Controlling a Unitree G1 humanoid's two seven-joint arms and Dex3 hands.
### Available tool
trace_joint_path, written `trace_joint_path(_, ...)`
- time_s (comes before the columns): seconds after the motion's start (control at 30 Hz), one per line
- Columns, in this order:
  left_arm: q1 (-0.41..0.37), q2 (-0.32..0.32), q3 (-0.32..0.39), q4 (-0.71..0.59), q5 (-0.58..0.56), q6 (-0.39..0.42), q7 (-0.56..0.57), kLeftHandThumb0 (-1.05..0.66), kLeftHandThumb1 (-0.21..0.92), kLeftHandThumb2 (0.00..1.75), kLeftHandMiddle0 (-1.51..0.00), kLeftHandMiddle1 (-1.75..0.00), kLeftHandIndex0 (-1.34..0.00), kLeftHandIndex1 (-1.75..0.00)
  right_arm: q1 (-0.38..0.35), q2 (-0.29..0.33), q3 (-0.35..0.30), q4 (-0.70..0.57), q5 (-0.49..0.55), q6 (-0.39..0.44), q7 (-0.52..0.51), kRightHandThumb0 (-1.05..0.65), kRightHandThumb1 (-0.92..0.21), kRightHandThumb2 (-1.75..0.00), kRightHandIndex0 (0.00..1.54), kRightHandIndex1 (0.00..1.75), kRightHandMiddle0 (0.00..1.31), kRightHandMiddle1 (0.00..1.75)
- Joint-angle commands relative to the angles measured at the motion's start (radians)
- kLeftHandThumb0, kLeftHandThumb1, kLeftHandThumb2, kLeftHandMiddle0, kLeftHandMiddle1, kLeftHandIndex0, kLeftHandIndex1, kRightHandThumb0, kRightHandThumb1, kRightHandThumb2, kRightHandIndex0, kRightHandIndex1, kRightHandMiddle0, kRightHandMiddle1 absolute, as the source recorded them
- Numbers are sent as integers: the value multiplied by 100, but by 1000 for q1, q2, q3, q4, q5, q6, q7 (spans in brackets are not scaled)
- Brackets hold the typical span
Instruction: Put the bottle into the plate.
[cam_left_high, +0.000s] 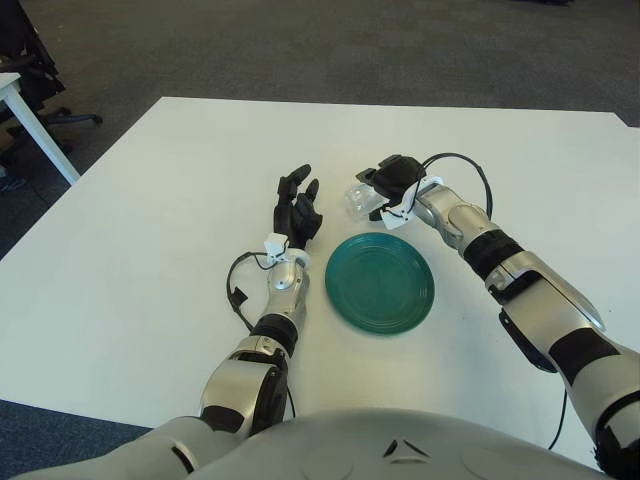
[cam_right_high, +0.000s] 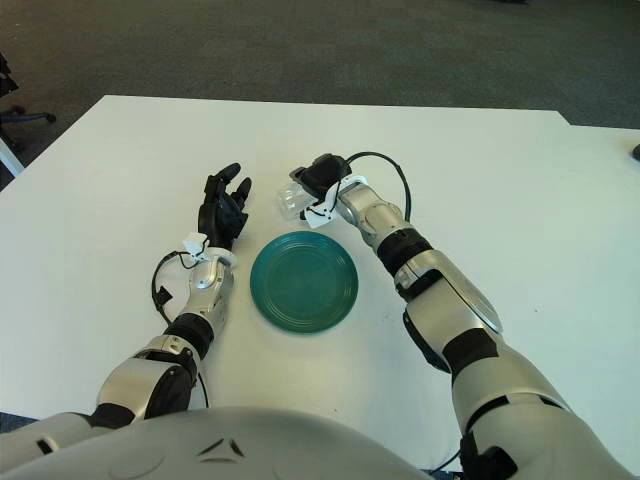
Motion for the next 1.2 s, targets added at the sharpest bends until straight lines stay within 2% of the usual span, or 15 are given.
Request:
trace_joint_path(0.0, 223, -180, 24, 131, -34, -22, -11, -77, 92, 96, -55, 0, -9, -84, -58, 21, 16, 45, 11, 13, -16, -105, -92, -58, 4, 0, 1, 3)
trace_joint_path(0.4, 222, -205, 53, 133, -54, 0, 2, -79, 92, 93, -50, 0, -4, -83, -72, 28, 30, 75, 13, 11, -12, -105, -92, -56, 2, 0, 0, 0)
trace_joint_path(0.63, 233, -207, 54, 135, -51, -33, 4, -80, 92, 91, -48, 0, -3, -84, -55, 24, 42, 115, 10, 3, -43, -105, -92, -58, 1, 0, 0, 0)
trace_joint_path(0.87, 250, -225, 37, 116, -31, -70, 33, -79, 92, 91, -50, -1, -4, -85, -53, 10, 44, 104, 18, 0, -13, -105, -92, -58, 0, 0, 0, 0)
trace_joint_path(1.0, 251, -240, 28, 112, -20, -83, 55, -78, 92, 90, -50, -1, -5, -86, -46, -5, 50, 119, 11, -10, -33, -105, -92, -58, 2, 1, 0, 0)
trace_joint_path(1.1, 253, -243, 18, 113, -10, -100, 64, -78, 92, 90, -51, -1, -6, -87, -42, 10, 57, 209, 9, -18, -102, -105, -92, -58, 3, 1, 0, 0)
trace_joint_path(1.17, 252, -244, 11, 116, -3, -110, 68, -78, 92, 90, -51, -1, -6, -87, -42, 6, 52, 208, 17, -22, -101, -105, -92, -57, 4, 1, 0, 0)
